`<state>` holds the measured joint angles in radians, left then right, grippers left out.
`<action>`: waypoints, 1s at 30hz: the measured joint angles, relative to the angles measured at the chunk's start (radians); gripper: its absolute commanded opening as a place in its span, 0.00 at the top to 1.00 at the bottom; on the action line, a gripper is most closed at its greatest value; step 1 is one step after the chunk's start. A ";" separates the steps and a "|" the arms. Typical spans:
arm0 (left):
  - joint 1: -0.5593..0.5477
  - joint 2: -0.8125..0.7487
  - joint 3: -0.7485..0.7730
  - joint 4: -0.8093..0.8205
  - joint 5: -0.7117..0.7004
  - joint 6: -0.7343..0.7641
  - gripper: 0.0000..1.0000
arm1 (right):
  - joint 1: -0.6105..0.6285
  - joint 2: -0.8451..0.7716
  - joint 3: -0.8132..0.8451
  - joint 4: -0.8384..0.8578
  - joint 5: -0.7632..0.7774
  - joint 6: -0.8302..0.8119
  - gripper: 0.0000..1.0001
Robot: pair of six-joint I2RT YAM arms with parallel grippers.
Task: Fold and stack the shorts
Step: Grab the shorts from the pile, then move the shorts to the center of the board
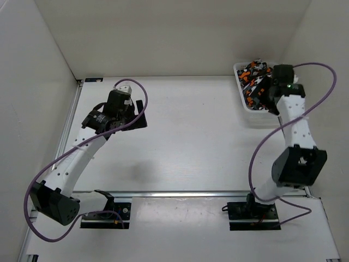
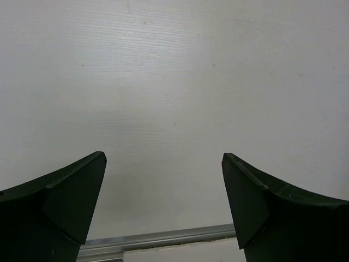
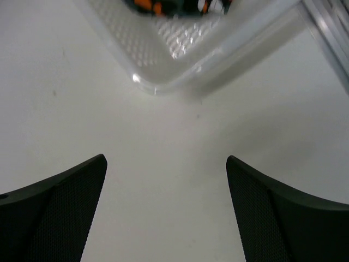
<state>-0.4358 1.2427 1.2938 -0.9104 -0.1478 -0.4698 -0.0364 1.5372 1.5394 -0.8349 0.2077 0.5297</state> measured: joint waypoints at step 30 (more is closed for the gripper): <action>0.001 0.107 0.186 0.019 0.216 0.042 0.01 | -0.067 0.560 0.838 0.097 -0.224 0.010 0.99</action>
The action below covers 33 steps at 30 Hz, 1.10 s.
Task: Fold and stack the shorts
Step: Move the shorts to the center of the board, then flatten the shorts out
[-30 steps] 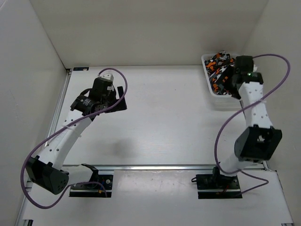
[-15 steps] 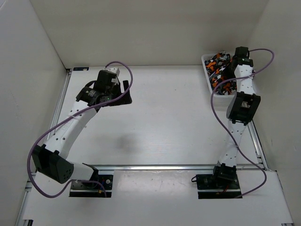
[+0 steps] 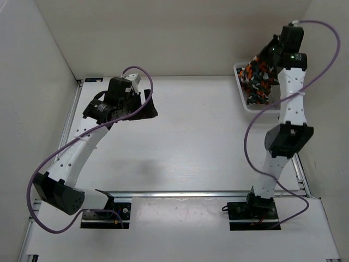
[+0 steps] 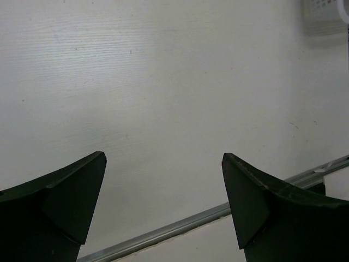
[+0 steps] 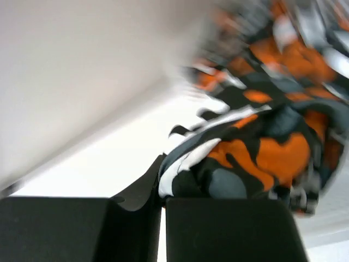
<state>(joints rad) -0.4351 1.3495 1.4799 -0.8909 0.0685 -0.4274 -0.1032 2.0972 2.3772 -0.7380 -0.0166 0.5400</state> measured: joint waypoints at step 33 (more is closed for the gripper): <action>-0.016 -0.080 -0.160 -0.093 0.153 -0.070 0.01 | 0.611 -1.067 -1.307 -0.029 -0.007 0.021 0.14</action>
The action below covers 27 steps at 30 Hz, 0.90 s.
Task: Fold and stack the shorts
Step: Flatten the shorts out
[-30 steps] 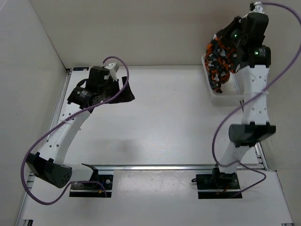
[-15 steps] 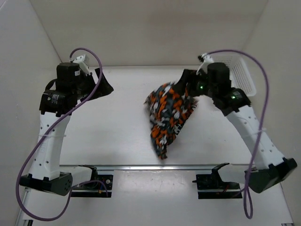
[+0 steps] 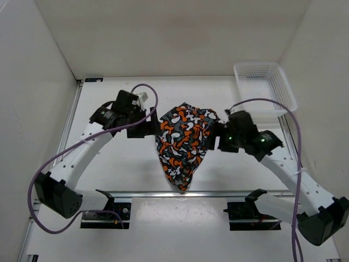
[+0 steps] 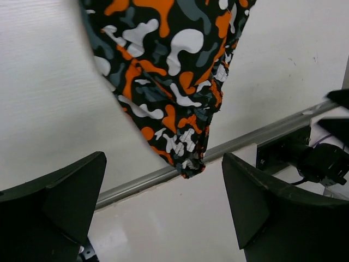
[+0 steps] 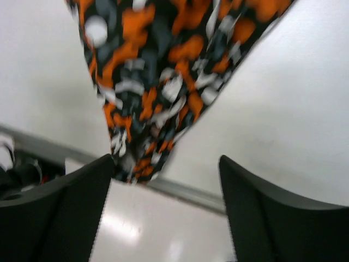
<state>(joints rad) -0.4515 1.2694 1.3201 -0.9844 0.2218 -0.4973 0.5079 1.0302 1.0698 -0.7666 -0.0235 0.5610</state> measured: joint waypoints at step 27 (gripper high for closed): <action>0.110 -0.053 -0.168 -0.011 -0.118 -0.177 0.01 | 0.595 0.660 0.103 0.116 -0.105 0.103 0.41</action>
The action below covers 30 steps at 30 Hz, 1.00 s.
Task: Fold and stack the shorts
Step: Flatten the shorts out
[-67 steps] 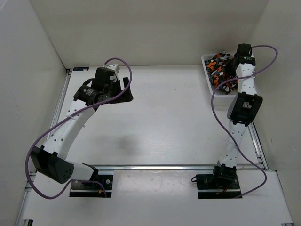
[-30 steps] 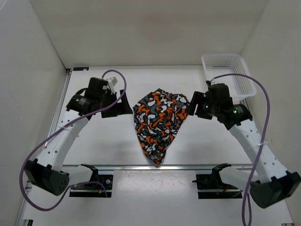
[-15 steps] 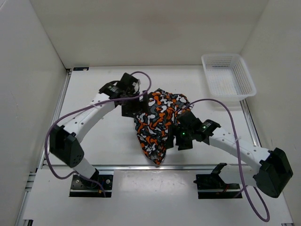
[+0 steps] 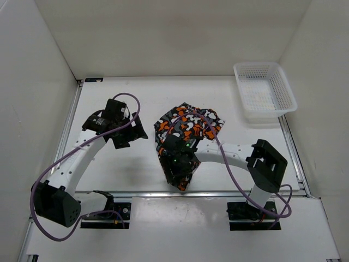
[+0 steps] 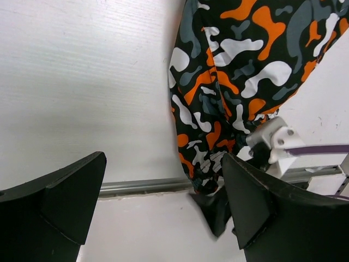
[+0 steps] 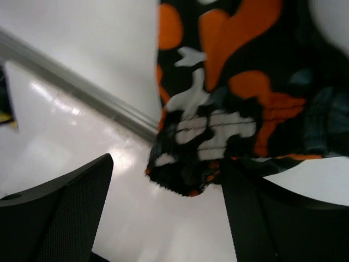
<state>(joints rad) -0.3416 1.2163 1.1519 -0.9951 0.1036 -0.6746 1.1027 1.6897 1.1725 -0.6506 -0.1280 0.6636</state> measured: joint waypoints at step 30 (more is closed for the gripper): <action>0.306 0.034 0.414 -0.185 0.017 0.214 0.01 | -0.719 -0.562 0.440 -0.294 0.296 -0.250 0.28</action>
<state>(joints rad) -0.0353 1.2499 1.5654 -1.1801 0.1204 -0.4603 0.3840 1.1275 1.6123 -0.9451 0.1680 0.4133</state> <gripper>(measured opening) 0.987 0.183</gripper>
